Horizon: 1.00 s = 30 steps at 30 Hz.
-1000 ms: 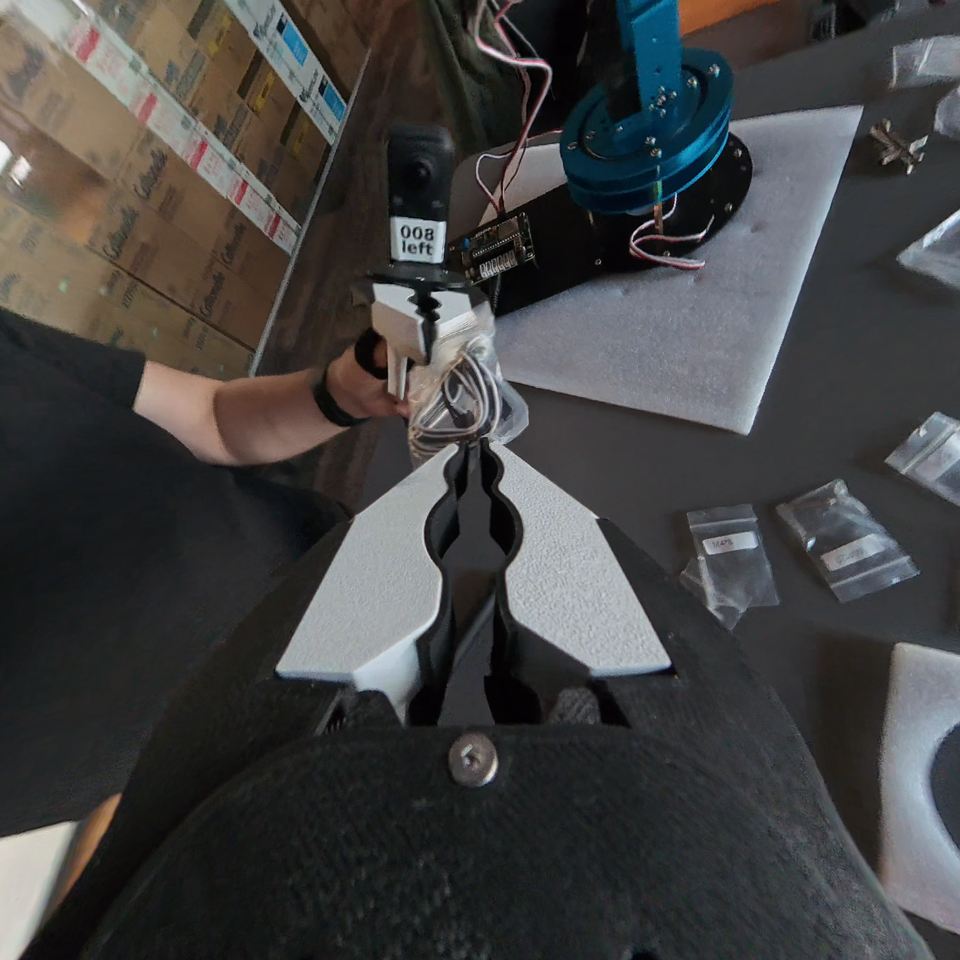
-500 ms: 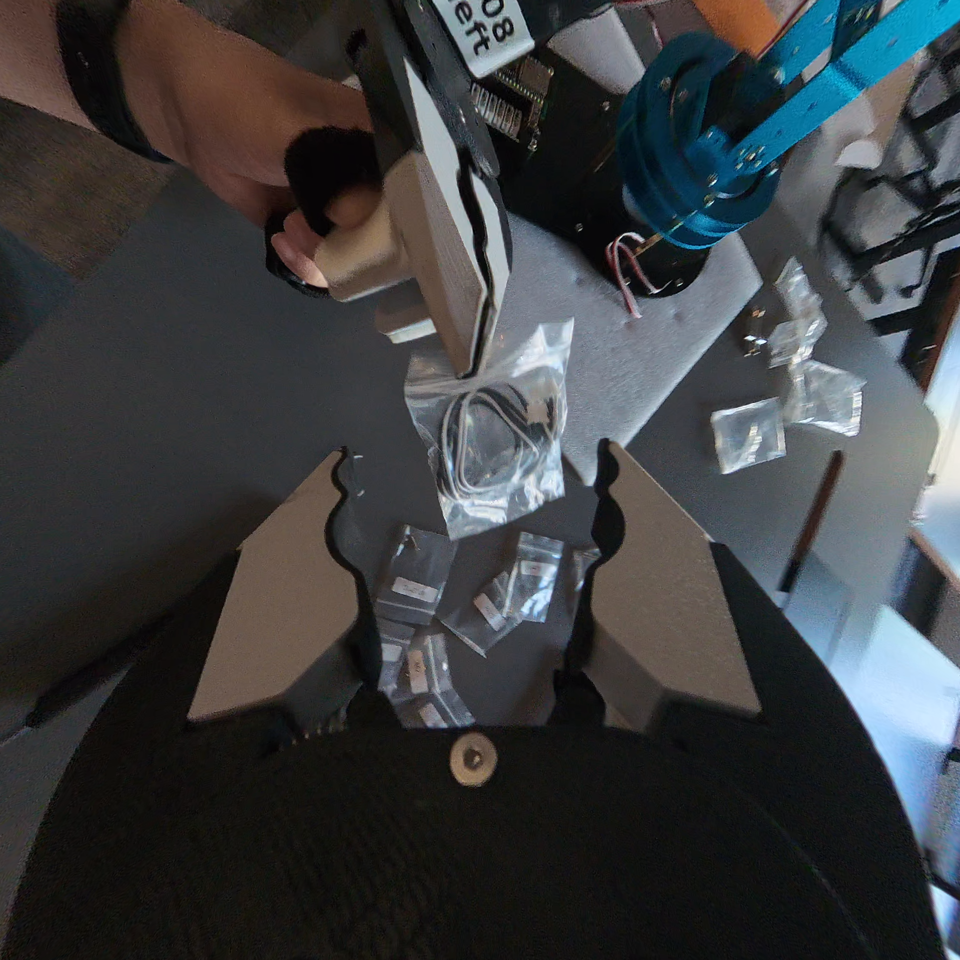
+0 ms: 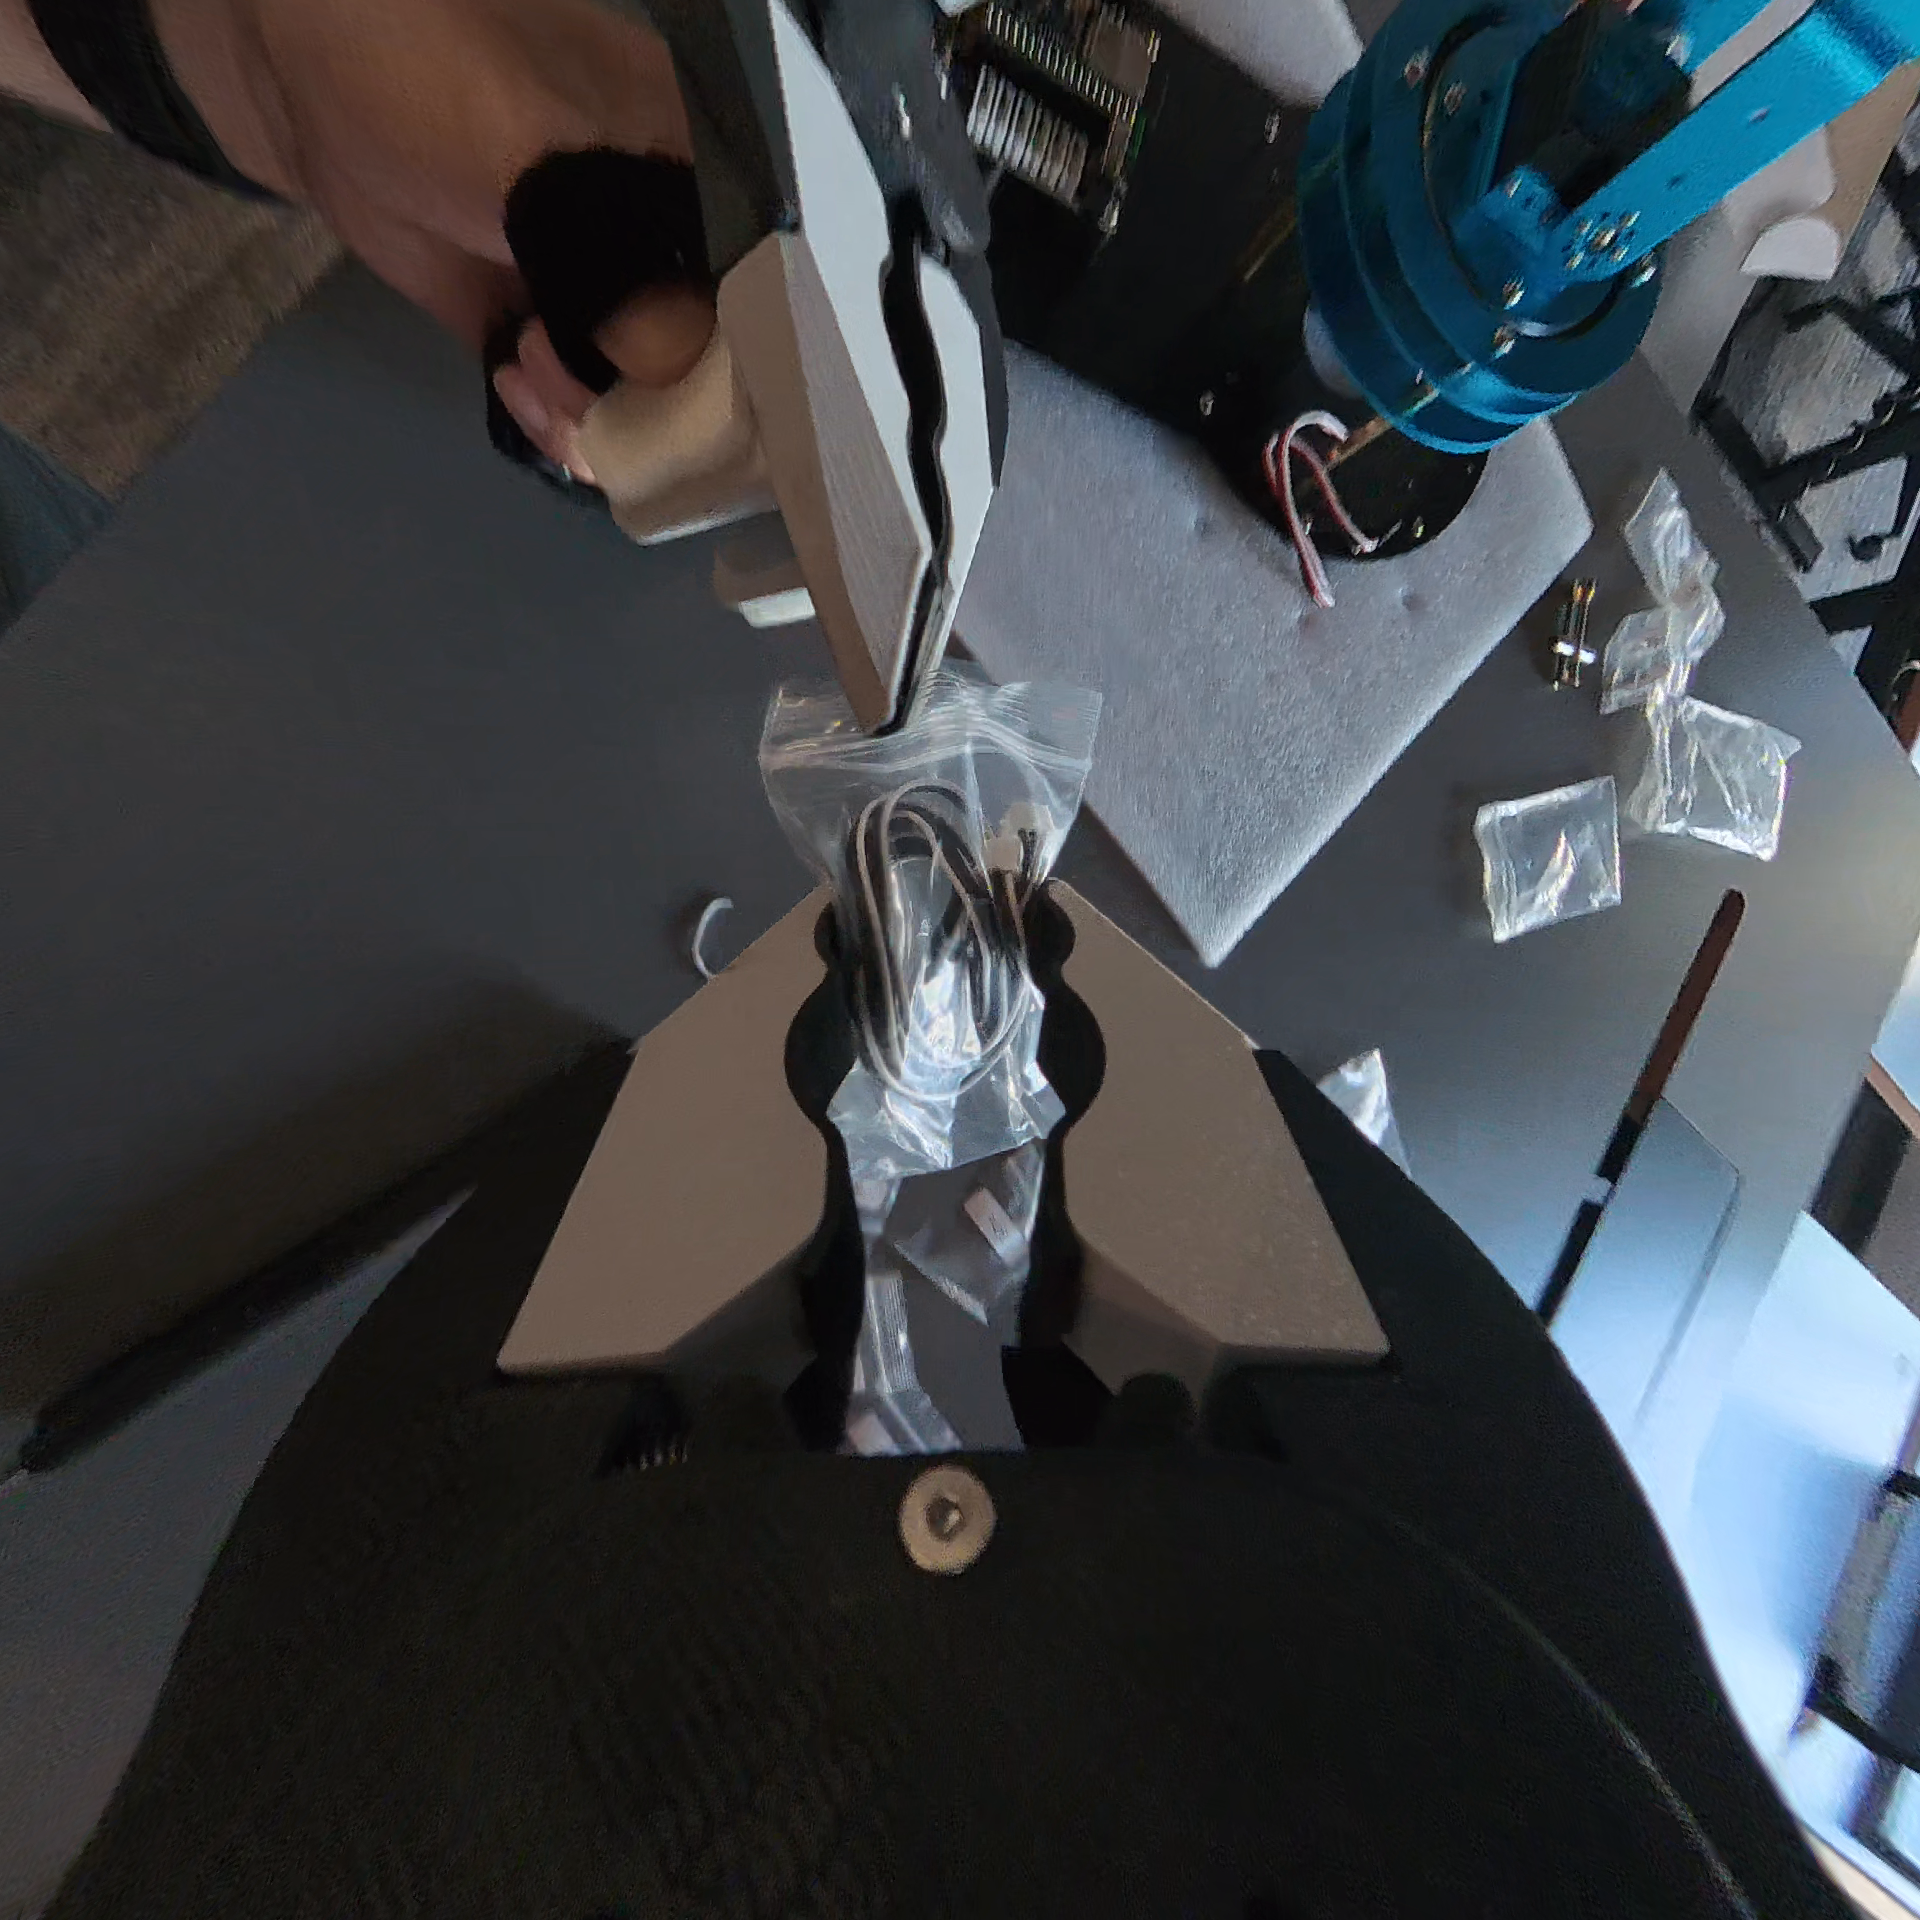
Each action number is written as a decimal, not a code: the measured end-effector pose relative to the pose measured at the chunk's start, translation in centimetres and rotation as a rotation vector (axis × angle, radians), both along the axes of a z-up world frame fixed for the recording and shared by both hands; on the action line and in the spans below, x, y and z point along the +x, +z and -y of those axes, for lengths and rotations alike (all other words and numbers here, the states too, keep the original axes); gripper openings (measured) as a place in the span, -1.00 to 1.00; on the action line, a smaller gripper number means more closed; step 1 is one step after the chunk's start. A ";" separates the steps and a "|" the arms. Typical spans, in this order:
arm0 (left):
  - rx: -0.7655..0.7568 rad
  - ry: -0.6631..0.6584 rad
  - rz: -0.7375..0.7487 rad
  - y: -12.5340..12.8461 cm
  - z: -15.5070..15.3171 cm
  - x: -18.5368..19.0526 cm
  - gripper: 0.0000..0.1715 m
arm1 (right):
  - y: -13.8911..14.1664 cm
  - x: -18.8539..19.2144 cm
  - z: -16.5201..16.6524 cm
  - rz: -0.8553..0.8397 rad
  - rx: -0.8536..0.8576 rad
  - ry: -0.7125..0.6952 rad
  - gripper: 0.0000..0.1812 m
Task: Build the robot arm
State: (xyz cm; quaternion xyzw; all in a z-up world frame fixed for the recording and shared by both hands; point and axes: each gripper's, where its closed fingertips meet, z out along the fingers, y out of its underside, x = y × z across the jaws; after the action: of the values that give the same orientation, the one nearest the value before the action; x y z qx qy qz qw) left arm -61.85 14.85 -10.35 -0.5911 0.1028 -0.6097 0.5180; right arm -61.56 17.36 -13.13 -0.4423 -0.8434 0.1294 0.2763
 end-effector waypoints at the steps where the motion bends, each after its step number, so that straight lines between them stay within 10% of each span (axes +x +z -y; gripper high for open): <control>1: -0.012 0.011 -0.024 -0.4 -0.2 0.2 -1.00 | -0.3 0.3 -0.3 0.036 0.044 0.001 -0.70; 11: 0.018 -0.023 0.049 0.1 0.5 0.7 -1.00 | -0.3 1.2 -0.9 0.178 0.303 0.031 -0.76; 30: -0.036 0.051 0.138 3.3 0.1 -0.9 -0.86 | 3.2 1.0 -0.3 -0.063 0.383 0.073 -0.76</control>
State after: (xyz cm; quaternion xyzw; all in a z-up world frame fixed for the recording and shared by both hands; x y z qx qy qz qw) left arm -62.80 14.79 -7.08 -0.5591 0.0410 -0.6374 0.5286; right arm -60.53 17.63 -9.88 -0.3463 -0.8591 -0.0098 0.3766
